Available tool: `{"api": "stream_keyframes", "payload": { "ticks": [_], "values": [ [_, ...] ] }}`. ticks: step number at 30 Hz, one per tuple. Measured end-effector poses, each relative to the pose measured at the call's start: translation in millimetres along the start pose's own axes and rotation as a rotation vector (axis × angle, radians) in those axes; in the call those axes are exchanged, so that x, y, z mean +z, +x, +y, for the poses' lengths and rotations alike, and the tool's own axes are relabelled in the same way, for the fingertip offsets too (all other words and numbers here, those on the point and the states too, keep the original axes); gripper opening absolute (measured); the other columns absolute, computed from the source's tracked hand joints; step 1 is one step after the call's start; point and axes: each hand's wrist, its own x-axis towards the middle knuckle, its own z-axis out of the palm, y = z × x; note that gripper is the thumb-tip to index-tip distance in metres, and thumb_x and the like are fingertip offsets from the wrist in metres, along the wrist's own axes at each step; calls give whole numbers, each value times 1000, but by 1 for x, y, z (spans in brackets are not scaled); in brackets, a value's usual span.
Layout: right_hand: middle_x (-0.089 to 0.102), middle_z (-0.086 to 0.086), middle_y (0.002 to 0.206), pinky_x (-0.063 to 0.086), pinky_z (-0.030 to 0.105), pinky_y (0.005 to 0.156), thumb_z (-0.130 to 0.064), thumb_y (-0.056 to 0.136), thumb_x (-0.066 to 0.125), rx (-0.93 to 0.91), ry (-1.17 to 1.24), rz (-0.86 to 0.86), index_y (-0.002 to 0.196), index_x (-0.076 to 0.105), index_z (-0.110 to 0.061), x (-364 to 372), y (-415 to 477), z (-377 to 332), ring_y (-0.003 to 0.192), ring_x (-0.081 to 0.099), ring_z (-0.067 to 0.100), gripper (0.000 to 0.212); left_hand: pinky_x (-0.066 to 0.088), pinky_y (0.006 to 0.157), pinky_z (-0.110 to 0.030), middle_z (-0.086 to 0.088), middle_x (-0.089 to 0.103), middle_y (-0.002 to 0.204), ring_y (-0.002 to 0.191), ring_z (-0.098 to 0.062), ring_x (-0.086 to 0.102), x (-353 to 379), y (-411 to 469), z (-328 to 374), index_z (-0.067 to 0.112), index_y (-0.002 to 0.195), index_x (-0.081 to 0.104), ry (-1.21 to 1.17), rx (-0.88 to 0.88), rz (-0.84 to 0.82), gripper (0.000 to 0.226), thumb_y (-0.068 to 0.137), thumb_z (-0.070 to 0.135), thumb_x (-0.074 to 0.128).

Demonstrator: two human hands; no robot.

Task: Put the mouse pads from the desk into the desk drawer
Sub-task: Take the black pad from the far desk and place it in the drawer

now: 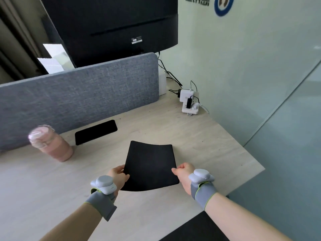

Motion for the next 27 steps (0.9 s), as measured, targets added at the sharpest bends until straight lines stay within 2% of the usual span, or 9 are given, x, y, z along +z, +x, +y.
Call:
{"api": "stream_keyframes", "payload": {
  "ticks": [4,7,9,10,13,17,20,23,27],
  "values": [
    [61,17,112,45,35,87,4,85,53,-42,97,-89,120,55,0,35,-55,-11,103,56,29,36,43,102,-42,-18,62,123,117,-38,55,-64,-41,-12,-2,126,57,-21,30,67,45,85,-14,43],
    [61,18,101,45,35,81,14,82,49,-40,147,-136,97,62,4,78,-110,-13,91,52,25,22,44,100,-41,-16,63,114,108,-35,57,-126,-80,-35,-3,124,58,-3,57,112,44,84,-13,43],
    [64,21,101,49,37,84,10,79,54,-47,166,-151,76,61,0,118,-149,-14,90,58,27,12,44,97,-40,-15,64,110,104,-33,58,-177,-106,-58,-4,123,58,-25,77,122,45,83,-14,43],
    [64,20,103,50,37,86,5,77,58,-40,155,-137,81,62,1,125,-153,-13,93,61,29,7,45,97,-40,-16,64,115,108,-35,59,-184,-109,-63,-3,126,56,-17,68,107,47,82,-14,42],
    [65,19,114,50,48,96,-13,68,64,-52,132,-197,115,58,0,193,-212,0,105,63,34,49,47,92,-35,-18,64,121,113,-36,59,-265,-150,-111,-1,134,51,-54,54,103,57,80,-16,40],
    [63,19,113,50,49,94,-14,74,60,-65,145,-219,112,56,-1,256,-307,6,106,62,36,41,45,62,-21,-12,59,107,76,-22,56,-345,-207,-164,4,140,42,-165,79,111,62,83,-18,28],
    [63,19,115,50,50,96,-17,69,59,-85,112,-218,118,56,0,284,-352,11,106,61,35,52,44,79,-30,-16,64,117,89,-29,55,-380,-227,-194,5,135,49,-191,44,138,63,80,-18,29],
    [60,19,120,48,49,98,-17,74,57,-91,38,-243,124,52,-2,308,-386,19,108,60,35,52,42,76,-30,-15,65,88,83,-30,55,-406,-239,-224,-2,113,65,-217,19,149,55,71,-18,33],
    [55,18,129,47,49,100,-18,76,55,-96,-27,-268,129,46,-4,326,-403,30,114,56,36,55,42,71,-27,-13,61,79,77,-27,53,-416,-252,-246,2,104,65,-308,-21,197,48,66,-10,39]
  ]
}}
